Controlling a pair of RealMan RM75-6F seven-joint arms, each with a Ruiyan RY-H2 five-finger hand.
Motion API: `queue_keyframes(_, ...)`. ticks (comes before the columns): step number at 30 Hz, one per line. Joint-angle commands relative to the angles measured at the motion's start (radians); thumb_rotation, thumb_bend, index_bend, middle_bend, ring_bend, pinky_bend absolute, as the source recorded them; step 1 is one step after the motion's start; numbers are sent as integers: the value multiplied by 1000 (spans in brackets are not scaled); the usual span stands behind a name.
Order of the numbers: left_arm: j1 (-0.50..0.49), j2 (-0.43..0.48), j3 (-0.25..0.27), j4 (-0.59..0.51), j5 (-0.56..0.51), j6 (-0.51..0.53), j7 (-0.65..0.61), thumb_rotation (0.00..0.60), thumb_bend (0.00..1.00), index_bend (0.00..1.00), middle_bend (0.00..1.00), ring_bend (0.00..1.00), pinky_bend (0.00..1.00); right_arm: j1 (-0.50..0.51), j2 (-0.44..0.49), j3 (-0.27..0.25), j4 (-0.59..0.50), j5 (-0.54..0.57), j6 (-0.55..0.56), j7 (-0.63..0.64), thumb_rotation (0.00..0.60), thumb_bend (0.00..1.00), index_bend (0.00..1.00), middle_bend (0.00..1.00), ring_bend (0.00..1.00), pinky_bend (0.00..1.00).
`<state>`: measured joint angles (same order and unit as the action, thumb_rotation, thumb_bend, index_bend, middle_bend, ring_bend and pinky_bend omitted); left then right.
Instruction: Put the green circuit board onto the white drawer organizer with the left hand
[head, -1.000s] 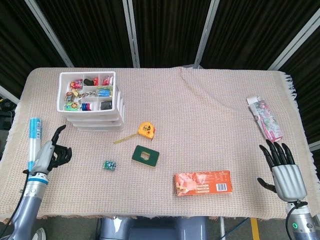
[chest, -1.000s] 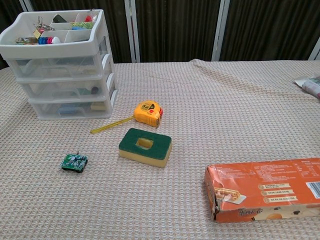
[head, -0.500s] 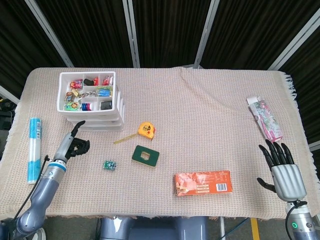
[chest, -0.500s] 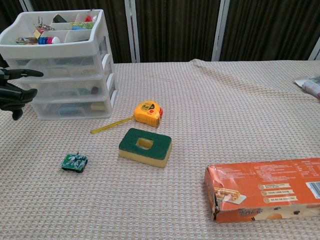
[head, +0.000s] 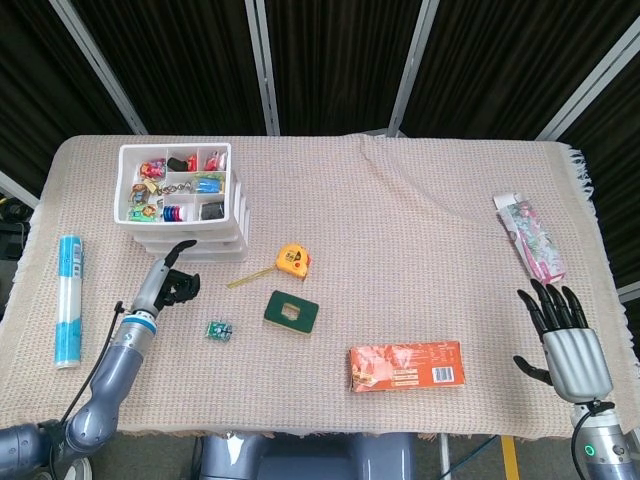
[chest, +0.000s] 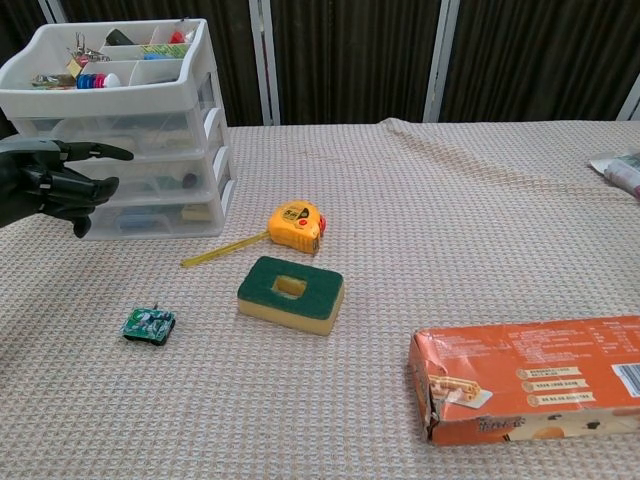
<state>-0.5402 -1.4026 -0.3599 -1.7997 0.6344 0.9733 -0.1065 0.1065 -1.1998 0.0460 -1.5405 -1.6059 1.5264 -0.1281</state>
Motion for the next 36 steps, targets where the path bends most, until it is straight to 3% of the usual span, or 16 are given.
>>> queue_keyframes(1, -1, -10, -7, 2, 4, 15, -6, 600, 587, 121, 925, 879, 667, 0, 0, 0, 0, 1, 0, 0, 600, 9, 98, 0, 0, 0)
queue_keyframes(10, 7, -23, -3, 3, 29, 34, -25, 600, 587, 121, 926, 880, 667, 0, -1, 0, -2, 2, -1, -1, 600, 9, 98, 0, 0, 0)
queue_keyframes(19, -10, -40, -28, 40, -2, -18, -71, 600, 587, 147, 940, 887, 667, 0, 1, 0, -5, 6, -5, 0, 600, 8, 97, 0, 0, 0)
queue_keyframes(36, 8, -52, -26, 59, 39, -53, -140, 600, 587, 270, 950, 893, 669, 0, 2, 0, -8, 9, -8, 1, 600, 8, 99, 0, 0, 0)
